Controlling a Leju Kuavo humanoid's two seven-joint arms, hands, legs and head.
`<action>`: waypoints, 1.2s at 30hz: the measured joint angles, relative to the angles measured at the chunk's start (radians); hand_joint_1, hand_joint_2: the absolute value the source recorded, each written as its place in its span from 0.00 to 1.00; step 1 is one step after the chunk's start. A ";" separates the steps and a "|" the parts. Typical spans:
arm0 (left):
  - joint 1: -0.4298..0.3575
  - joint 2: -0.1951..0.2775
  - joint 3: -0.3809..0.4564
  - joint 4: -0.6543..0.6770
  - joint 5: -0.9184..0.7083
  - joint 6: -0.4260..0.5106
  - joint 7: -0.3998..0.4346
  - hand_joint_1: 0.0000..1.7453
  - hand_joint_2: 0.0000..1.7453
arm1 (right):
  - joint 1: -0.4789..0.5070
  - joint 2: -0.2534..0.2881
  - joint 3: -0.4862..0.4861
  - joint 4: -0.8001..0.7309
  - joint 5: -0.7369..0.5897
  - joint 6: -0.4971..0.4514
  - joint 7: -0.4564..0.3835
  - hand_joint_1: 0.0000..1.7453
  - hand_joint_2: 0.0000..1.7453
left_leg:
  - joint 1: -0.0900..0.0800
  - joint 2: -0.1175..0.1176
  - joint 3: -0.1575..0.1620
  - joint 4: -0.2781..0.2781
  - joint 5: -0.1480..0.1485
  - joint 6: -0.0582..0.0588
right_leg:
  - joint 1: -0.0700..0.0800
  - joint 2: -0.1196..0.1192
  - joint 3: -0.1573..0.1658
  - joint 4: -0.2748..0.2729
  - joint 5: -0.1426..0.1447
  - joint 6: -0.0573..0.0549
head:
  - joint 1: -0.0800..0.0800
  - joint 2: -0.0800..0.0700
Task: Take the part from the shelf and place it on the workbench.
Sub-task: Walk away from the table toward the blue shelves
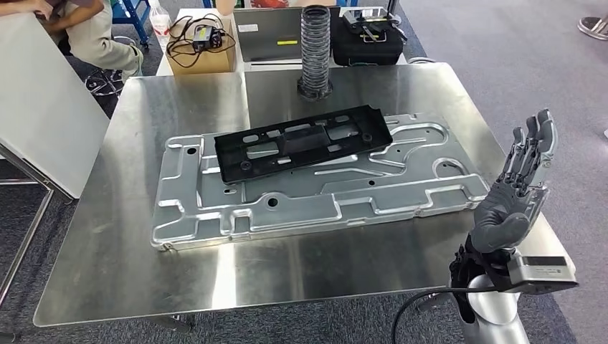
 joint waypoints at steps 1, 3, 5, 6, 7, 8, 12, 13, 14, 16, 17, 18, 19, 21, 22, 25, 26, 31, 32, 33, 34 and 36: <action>-0.001 0.000 0.000 0.000 0.000 0.000 0.000 0.00 0.00 | 0.022 -0.007 -0.001 -0.013 -0.001 -0.002 0.000 0.00 0.00 | 0.000 0.000 0.001 0.000 0.006 -0.005 | 0.003 0.000 0.014 -0.021 0.003 -0.003 | -0.001 0.000; 0.000 0.000 0.002 0.000 0.000 0.000 0.000 0.00 0.00 | 0.070 -0.013 -0.004 -0.029 -0.002 0.002 0.001 0.00 0.00 | -0.001 -0.001 0.003 -0.006 0.020 -0.017 | 0.006 0.000 0.009 -0.025 0.016 -0.014 | -0.001 0.000; 0.003 0.000 0.003 0.000 -0.004 -0.002 0.001 0.00 0.00 | 0.115 -0.014 -0.008 -0.033 -0.015 0.030 0.002 0.00 0.00 | 0.001 -0.001 -0.008 0.010 -0.006 -0.028 | 0.002 -0.004 -0.007 -0.031 0.037 -0.027 | -0.001 0.000; 0.005 0.001 0.003 0.000 -0.007 -0.004 0.000 0.00 0.00 | 0.138 -0.013 -0.011 -0.035 -0.024 0.052 0.002 0.00 0.00 | 0.001 0.000 -0.021 0.044 -0.049 -0.032 | -0.001 -0.005 -0.020 -0.034 0.050 -0.033 | -0.003 0.000; 0.006 0.001 0.003 0.000 -0.010 -0.006 0.000 0.00 0.00 | 0.157 -0.012 -0.014 -0.037 -0.034 0.074 0.002 0.00 0.00 | 0.003 0.001 -0.035 0.093 -0.103 -0.034 | -0.001 -0.006 -0.032 -0.034 0.060 -0.037 | -0.005 0.000; 0.006 0.002 0.003 0.000 -0.012 -0.009 0.000 0.00 0.00 | 0.175 -0.010 -0.019 -0.039 -0.042 0.092 0.002 0.00 0.00 | 0.003 0.001 -0.049 0.155 -0.157 -0.037 | -0.001 -0.007 -0.047 -0.034 0.071 -0.040 | -0.006 0.000; 0.004 0.004 0.003 0.000 -0.021 -0.015 -0.005 0.00 0.00 | 0.235 0.002 -0.045 -0.046 -0.078 0.147 0.002 0.00 0.00 | 0.002 0.001 -0.001 0.255 -0.170 -0.036 | 0.004 -0.007 -0.112 -0.025 0.113 -0.037 | -0.007 0.000; 0.004 0.005 0.003 0.000 -0.024 -0.018 -0.006 0.00 0.00 | 0.248 0.007 -0.057 -0.047 -0.089 0.166 0.003 0.00 0.00 | 0.001 0.001 0.052 0.203 -0.143 -0.031 | 0.005 -0.007 -0.126 -0.022 0.123 -0.035 | -0.007 0.000; 0.003 0.006 0.003 -0.001 -0.026 -0.020 -0.007 0.00 0.00 | 0.257 0.011 -0.067 -0.049 -0.098 0.184 0.003 0.00 0.00 | -0.002 0.001 0.112 0.126 -0.136 -0.025 | 0.007 -0.007 -0.136 -0.019 0.131 -0.033 | -0.007 0.000; -0.001 0.008 0.002 -0.001 -0.029 -0.023 -0.009 0.00 0.00 | 0.268 0.021 -0.088 -0.052 -0.106 0.218 0.002 0.00 0.00 | -0.008 0.001 0.200 -0.003 -0.154 -0.015 | 0.008 -0.007 -0.143 -0.018 0.148 -0.024 | -0.006 0.000; -0.003 0.009 0.001 -0.001 -0.030 -0.023 -0.010 0.00 0.00 | 0.273 0.026 -0.098 -0.053 -0.107 0.236 0.002 0.00 0.00 | -0.011 0.001 0.217 -0.037 -0.165 -0.011 | 0.007 -0.008 -0.143 -0.019 0.156 -0.018 | -0.008 0.000; -0.004 0.010 0.001 -0.001 -0.030 -0.023 -0.010 0.00 0.00 | 0.281 0.032 -0.109 -0.052 -0.107 0.256 0.002 0.00 0.00 | -0.012 0.001 0.219 -0.047 -0.162 -0.007 | 0.005 -0.008 -0.141 -0.023 0.165 -0.012 | -0.009 0.000; -0.003 0.009 0.000 -0.001 -0.031 -0.022 -0.010 0.00 0.00 | 0.289 0.040 -0.121 -0.049 -0.107 0.276 0.002 0.00 0.00 | -0.012 0.001 0.214 -0.050 -0.154 -0.002 | 0.005 -0.007 -0.142 -0.025 0.171 -0.005 | -0.010 0.000; -0.001 0.006 0.000 -0.001 -0.031 -0.021 -0.010 0.00 0.00 | 0.305 0.053 -0.137 -0.041 -0.107 0.300 0.003 0.00 0.00 | -0.008 0.005 0.204 -0.056 -0.137 0.008 | 0.002 -0.005 -0.149 -0.020 0.164 0.003 | -0.011 0.000; 0.000 0.005 0.000 -0.001 -0.031 -0.021 -0.010 0.00 0.00 | 0.308 0.056 -0.142 -0.039 -0.107 0.306 0.003 0.00 0.00 | -0.006 0.006 0.200 -0.058 -0.131 0.010 | 0.000 -0.003 -0.152 -0.016 0.157 0.005 | -0.011 0.000; 0.000 0.005 0.000 -0.001 -0.032 -0.020 -0.009 0.00 0.00 | 0.311 0.061 -0.149 -0.033 -0.107 0.311 0.003 0.00 0.00 | -0.007 0.007 0.194 -0.058 -0.126 0.012 | -0.001 -0.002 -0.158 -0.003 0.134 0.007 | -0.010 0.000; 0.000 0.005 0.000 -0.001 -0.033 -0.019 -0.009 0.00 0.00 | 0.313 0.064 -0.153 -0.029 -0.106 0.313 0.003 0.00 0.00 | -0.007 0.008 0.189 -0.058 -0.123 0.014 | -0.001 -0.002 -0.164 0.011 0.114 0.008 | -0.008 0.000; 0.001 0.002 0.000 -0.001 -0.042 -0.012 -0.009 0.00 0.00 | 0.343 0.111 -0.204 0.037 -0.095 0.314 0.004 0.00 0.00 | -0.009 0.012 0.069 -0.034 -0.044 0.011 | -0.008 -0.002 -0.093 0.159 0.027 0.019 | -0.006 0.000; 0.001 0.001 0.000 -0.001 -0.042 -0.012 -0.010 0.00 0.00 | 0.344 0.115 -0.207 0.043 -0.091 0.312 0.004 0.00 0.00 | -0.010 0.011 0.058 -0.027 -0.037 0.007 | -0.007 -0.002 -0.034 0.076 0.027 0.014 | -0.006 0.000; 0.001 0.001 0.000 -0.001 -0.043 -0.012 -0.011 0.00 0.00 | 0.345 0.121 -0.211 0.049 -0.087 0.310 0.004 0.00 0.00 | -0.011 0.011 0.052 -0.023 -0.031 0.002 | -0.004 -0.002 0.008 0.012 0.019 0.008 | -0.007 0.000; 0.001 0.001 0.000 -0.001 -0.043 -0.012 -0.013 0.00 0.00 | 0.347 0.128 -0.216 0.057 -0.082 0.307 0.004 0.00 0.00 | -0.011 0.011 0.048 -0.021 -0.024 -0.003 | -0.001 -0.001 0.032 -0.028 0.008 0.002 | -0.005 0.000; 0.003 0.001 0.000 -0.001 -0.044 -0.013 -0.016 0.00 0.00 | 0.353 0.146 -0.228 0.087 -0.069 0.298 0.004 0.00 0.00 | -0.010 0.010 0.045 -0.022 -0.011 -0.016 | 0.001 -0.002 0.033 -0.047 0.011 -0.011 | -0.002 0.000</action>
